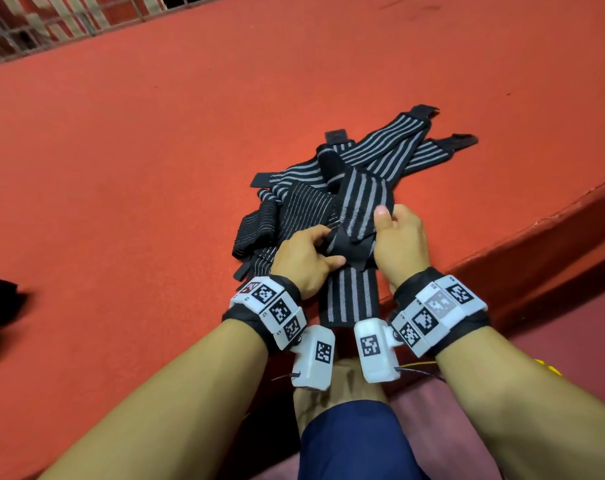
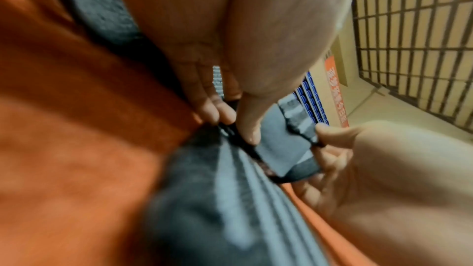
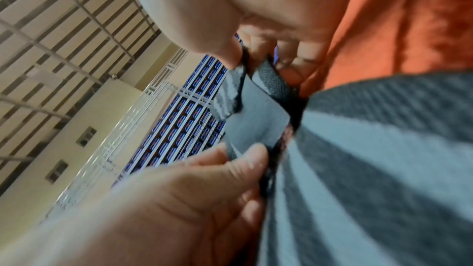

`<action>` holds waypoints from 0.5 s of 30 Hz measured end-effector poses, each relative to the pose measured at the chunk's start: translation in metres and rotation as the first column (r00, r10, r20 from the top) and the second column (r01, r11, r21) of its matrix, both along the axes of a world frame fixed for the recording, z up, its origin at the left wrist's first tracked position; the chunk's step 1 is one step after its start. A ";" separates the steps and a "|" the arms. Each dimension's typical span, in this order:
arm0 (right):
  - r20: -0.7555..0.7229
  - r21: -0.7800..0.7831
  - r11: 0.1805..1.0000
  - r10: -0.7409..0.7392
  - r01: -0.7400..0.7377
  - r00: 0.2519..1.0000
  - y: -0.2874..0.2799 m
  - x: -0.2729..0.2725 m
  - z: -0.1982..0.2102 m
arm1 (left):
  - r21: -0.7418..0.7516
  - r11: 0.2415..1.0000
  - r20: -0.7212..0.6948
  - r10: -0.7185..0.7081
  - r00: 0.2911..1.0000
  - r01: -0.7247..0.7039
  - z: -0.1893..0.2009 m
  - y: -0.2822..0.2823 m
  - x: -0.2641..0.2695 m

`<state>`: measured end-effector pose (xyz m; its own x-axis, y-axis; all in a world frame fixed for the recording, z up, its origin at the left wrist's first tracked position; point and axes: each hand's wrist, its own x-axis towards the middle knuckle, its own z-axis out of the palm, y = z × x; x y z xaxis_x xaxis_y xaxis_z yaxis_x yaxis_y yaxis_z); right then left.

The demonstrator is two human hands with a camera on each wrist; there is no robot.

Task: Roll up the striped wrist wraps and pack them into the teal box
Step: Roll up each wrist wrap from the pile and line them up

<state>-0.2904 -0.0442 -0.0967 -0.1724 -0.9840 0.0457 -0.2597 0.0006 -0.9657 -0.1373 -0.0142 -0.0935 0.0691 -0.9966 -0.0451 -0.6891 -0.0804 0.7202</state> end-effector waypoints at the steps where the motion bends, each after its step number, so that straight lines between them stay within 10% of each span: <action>1: 0.041 -0.027 1.000 -0.011 0.012 0.999 -0.001 0.000 0.001 | 0.002 1.000 0.007 0.011 1.000 -0.011 -0.001 0.001 0.000; 15: 0.250 -0.073 0.995 0.079 -0.062 0.965 -0.004 -0.020 -0.003 | 0.060 0.994 -0.166 -0.086 0.982 0.097 -0.009 0.003 -0.001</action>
<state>-0.3107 -0.0484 -0.0998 -0.1166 -0.9905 0.0729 -0.0052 -0.0728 -0.9973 -0.1381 -0.0111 -0.1025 -0.0355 -0.9927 -0.1152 -0.5700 -0.0746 0.8183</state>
